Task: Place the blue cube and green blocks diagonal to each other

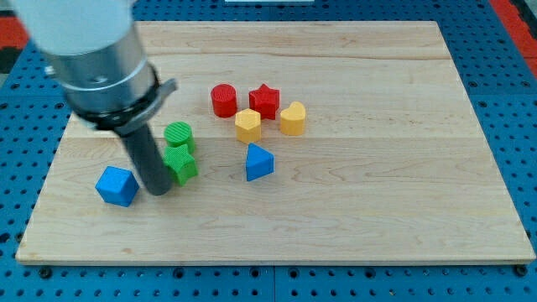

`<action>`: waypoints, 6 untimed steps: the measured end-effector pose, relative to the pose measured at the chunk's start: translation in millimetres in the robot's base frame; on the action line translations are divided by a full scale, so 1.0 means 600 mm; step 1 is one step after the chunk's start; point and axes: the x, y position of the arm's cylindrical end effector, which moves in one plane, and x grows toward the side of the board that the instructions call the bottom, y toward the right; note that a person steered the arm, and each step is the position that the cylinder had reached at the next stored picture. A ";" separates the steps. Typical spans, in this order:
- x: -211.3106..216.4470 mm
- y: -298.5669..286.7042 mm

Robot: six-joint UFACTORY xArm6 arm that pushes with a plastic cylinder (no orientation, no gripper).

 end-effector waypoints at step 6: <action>-0.089 -0.112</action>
